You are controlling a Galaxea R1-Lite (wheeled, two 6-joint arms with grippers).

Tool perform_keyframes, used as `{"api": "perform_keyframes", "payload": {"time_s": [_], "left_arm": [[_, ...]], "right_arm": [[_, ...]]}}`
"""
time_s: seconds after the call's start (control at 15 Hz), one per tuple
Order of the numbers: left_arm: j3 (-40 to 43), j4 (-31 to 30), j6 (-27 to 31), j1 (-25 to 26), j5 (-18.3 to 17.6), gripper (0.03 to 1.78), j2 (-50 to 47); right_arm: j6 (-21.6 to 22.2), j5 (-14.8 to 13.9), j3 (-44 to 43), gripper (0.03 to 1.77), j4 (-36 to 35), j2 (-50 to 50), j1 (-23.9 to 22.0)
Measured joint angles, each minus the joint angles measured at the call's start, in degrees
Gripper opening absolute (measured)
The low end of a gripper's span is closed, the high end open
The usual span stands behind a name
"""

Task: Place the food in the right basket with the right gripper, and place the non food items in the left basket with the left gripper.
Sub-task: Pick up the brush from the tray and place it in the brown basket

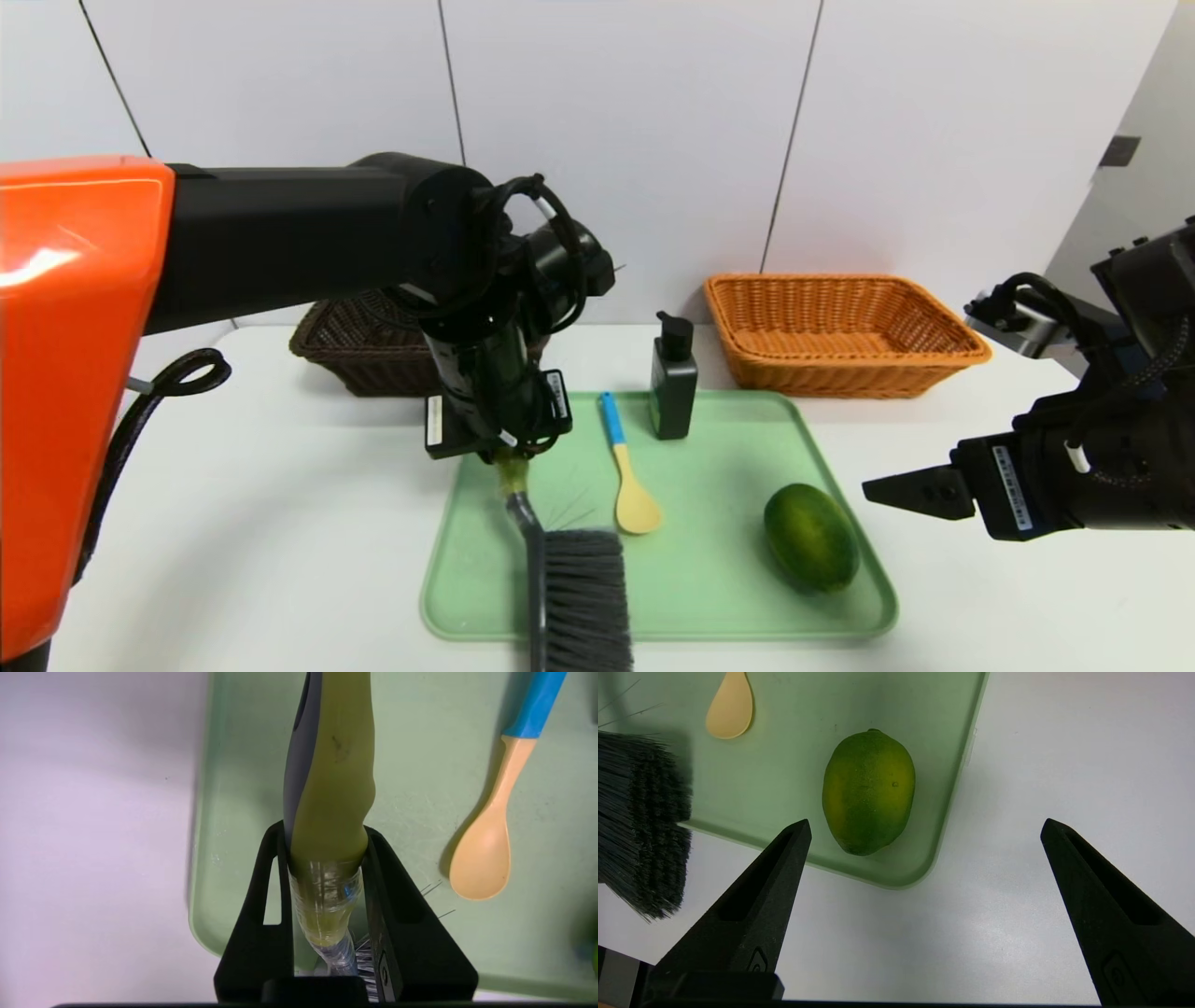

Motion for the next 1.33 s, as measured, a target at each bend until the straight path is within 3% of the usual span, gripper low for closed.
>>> {"api": "perform_keyframes", "payload": {"time_s": [0.4, 0.67, 1.13, 1.33], "left_arm": [[1.02, 1.05, 0.01, -0.04, -1.43, 0.45, -3.08], [3.01, 1.16, 0.3, 0.0, -4.77, 0.45, -6.97], [3.89, 3.12, 0.59, 0.16, -7.17, 0.45, -12.35], [3.82, 3.86, 0.76, 1.12, -10.47, 0.45, -14.41]], "right_arm": [[0.02, 0.0, 0.07, 1.7, 0.0, 0.02, 0.0], [0.05, -0.02, 0.07, 1.7, -0.02, 0.05, 0.0], [0.02, -0.02, 0.46, 1.7, -0.02, 0.07, 0.0], [0.05, -0.02, 0.55, 1.7, 0.0, 0.07, -0.06]]}}
